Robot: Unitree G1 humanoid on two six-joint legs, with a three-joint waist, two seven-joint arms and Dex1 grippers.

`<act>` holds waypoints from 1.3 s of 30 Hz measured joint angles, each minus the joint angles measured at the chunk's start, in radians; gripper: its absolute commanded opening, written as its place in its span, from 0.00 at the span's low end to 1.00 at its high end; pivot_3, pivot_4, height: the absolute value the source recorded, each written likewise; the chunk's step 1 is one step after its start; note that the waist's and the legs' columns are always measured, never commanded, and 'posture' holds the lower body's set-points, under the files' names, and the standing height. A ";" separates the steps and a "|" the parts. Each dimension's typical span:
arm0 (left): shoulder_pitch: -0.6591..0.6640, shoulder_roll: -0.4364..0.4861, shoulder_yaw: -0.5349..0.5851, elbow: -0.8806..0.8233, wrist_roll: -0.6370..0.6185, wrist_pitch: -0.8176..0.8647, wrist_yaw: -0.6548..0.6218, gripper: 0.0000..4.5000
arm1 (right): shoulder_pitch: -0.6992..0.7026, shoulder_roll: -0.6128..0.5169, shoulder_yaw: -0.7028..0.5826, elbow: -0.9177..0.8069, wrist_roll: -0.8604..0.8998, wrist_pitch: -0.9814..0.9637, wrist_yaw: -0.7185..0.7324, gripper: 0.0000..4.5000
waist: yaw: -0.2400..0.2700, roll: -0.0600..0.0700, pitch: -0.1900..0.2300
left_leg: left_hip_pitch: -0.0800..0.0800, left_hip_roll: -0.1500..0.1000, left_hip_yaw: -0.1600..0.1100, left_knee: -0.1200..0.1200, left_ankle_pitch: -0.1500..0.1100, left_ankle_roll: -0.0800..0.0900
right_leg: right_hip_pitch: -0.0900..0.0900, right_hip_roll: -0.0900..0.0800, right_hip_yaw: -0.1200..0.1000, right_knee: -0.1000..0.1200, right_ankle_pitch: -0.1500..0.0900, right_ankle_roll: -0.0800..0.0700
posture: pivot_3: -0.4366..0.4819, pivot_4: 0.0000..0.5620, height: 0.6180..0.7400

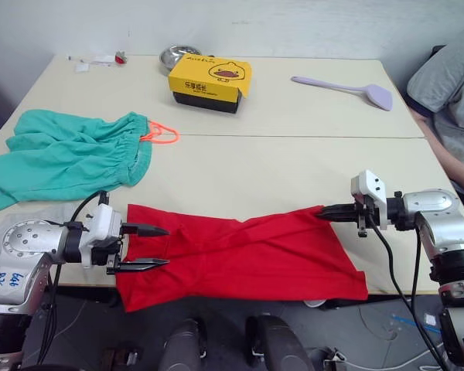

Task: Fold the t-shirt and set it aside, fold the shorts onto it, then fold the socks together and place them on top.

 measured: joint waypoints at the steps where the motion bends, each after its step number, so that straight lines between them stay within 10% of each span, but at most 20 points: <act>1: -0.003 -0.003 -0.001 0.000 0.000 0.000 0.000 0.65 | 0.010 0.000 -0.024 -0.008 0.014 -0.022 0.012 0.01 | 0.001 0.000 0.000 | 0.000 0.000 0.000 0.000 0.000 0.000 | 0.000 0.000 0.000 0.000 0.000 0.000 | 0.48 0.27 1.00; 35: 0.036 -0.005 0.006 0.049 0.012 -0.024 -0.017 0.65 | 0.321 -0.027 -0.135 0.017 0.079 -0.611 0.131 0.01 | 0.000 0.000 0.000 | 0.002 0.000 -0.001 0.001 0.001 0.001 | 0.002 0.000 0.000 0.000 0.001 0.001 | 0.48 0.27 1.00; 39: 0.041 0.000 0.023 0.053 0.012 -0.020 -0.016 0.65 | 0.363 -0.049 -0.135 -0.047 0.104 -0.513 0.129 0.21 | 0.001 0.000 0.000 | 0.002 0.000 -0.001 0.001 0.001 0.001 | 0.002 -0.001 0.000 0.000 0.001 0.000 | 0.48 0.27 1.00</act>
